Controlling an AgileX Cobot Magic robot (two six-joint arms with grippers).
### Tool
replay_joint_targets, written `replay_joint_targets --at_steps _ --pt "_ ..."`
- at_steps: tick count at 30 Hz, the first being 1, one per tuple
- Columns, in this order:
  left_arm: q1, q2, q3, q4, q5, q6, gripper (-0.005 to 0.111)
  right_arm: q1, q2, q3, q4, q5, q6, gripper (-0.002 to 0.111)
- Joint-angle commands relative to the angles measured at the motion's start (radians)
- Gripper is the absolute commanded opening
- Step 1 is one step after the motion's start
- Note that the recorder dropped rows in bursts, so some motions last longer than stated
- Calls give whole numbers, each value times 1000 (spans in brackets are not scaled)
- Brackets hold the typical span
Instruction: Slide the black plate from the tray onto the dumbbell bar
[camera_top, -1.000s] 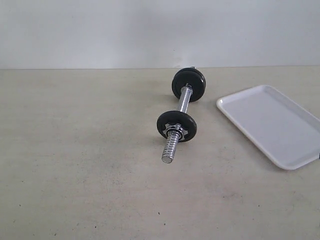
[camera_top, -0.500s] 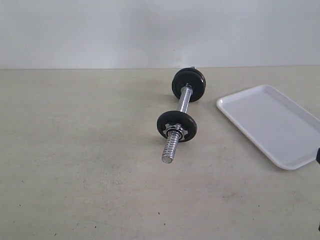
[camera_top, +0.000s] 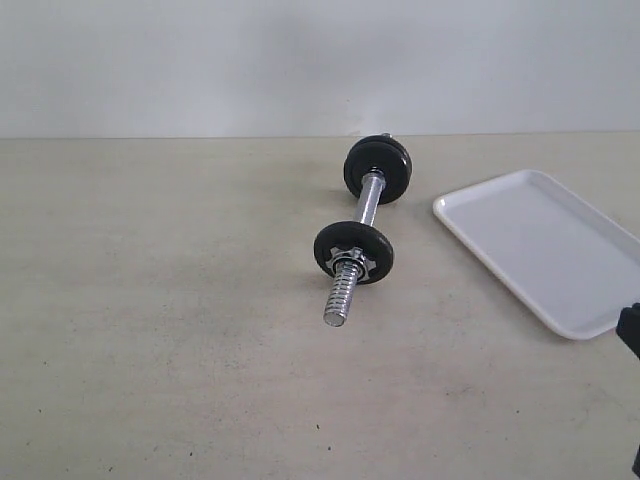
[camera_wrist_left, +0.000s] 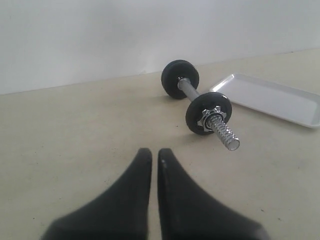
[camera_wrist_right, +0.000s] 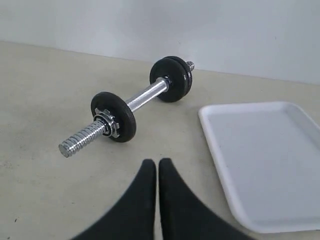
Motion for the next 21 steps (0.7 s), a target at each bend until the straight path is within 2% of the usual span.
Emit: replay_joint_targets --at_steps 1,5,21 --pt "1 -4 4 1 8 6 4 -1 -3 4 4 2 3 0" --pt "1 -4 4 -2 -8 6 4 -1 -3 4 6 -54 75 0" --pt "1 -17 4 -2 -11 6 4 -23 -3 4 5 -67 75 0"
